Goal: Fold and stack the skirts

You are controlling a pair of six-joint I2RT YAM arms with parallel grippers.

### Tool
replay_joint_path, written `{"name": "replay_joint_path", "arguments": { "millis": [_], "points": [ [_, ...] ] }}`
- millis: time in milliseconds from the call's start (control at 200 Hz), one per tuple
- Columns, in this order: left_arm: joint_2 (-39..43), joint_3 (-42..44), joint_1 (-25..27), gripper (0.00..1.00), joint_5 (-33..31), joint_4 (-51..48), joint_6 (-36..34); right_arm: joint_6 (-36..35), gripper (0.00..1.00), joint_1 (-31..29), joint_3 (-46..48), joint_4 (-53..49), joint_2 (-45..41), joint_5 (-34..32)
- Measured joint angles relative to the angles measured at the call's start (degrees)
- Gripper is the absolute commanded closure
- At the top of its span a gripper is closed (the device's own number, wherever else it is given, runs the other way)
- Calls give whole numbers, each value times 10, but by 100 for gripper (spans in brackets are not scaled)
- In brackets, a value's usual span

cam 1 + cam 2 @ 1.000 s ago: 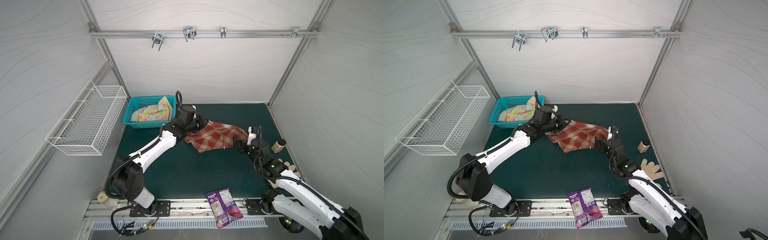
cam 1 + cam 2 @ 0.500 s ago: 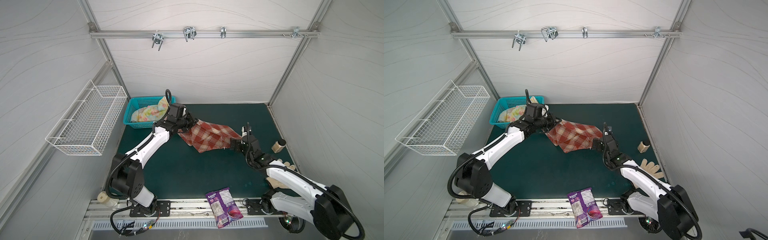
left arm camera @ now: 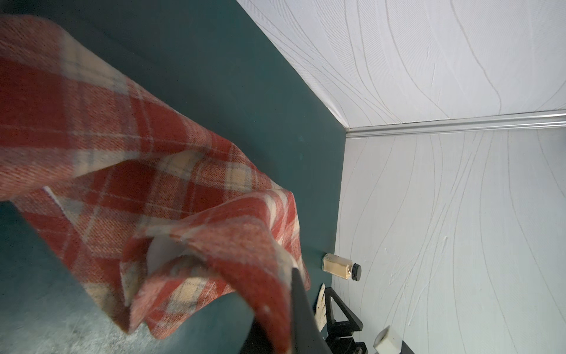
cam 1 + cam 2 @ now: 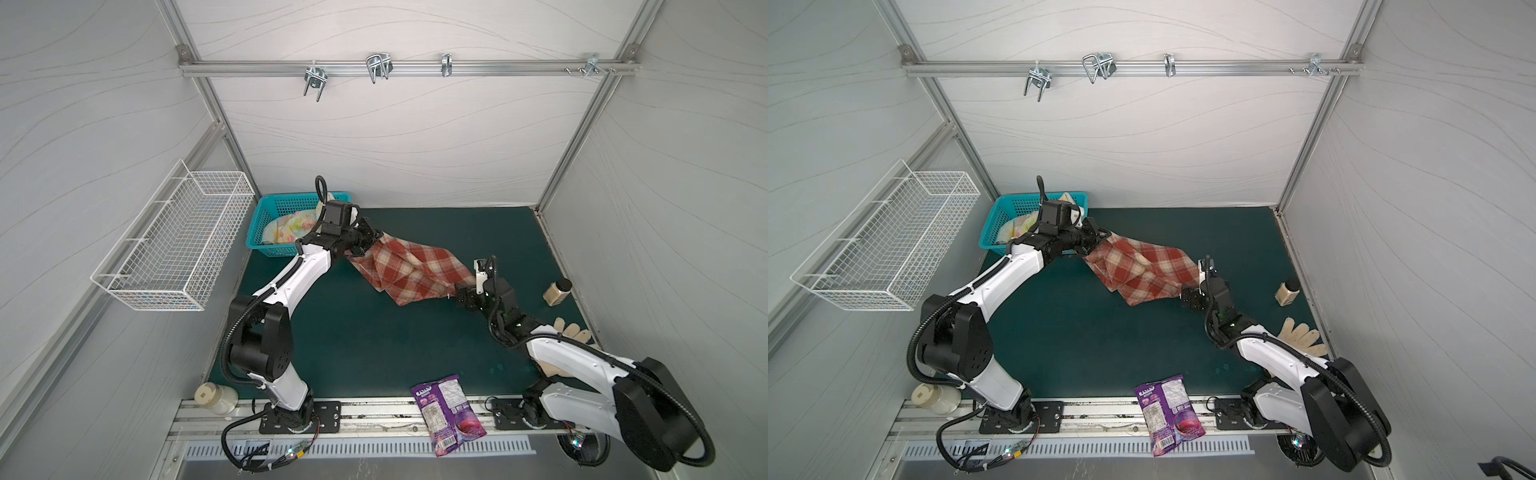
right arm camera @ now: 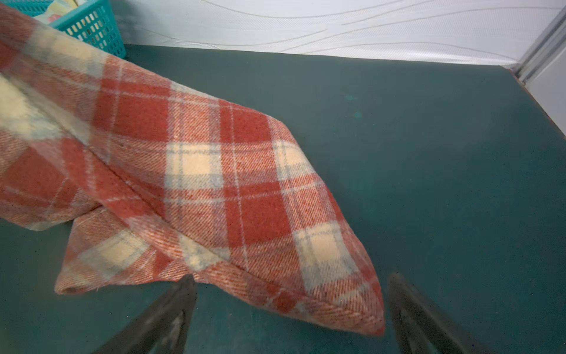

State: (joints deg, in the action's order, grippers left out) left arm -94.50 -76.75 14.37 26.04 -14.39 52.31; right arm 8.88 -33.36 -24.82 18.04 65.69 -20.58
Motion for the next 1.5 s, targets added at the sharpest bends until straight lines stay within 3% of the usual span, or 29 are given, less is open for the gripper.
{"name": "replay_joint_path", "arguments": {
  "millis": [255,600,1496],
  "points": [
    [-14,-26,-17,100,16,-2,0,-44,4,-9,27,58,35,45],
    [-28,-43,-36,100,31,-3,0,-109,5,-83,19,83,86,62],
    [-44,-77,-80,100,58,-17,4,-130,15,-120,-102,-18,217,17]
  ]
}}
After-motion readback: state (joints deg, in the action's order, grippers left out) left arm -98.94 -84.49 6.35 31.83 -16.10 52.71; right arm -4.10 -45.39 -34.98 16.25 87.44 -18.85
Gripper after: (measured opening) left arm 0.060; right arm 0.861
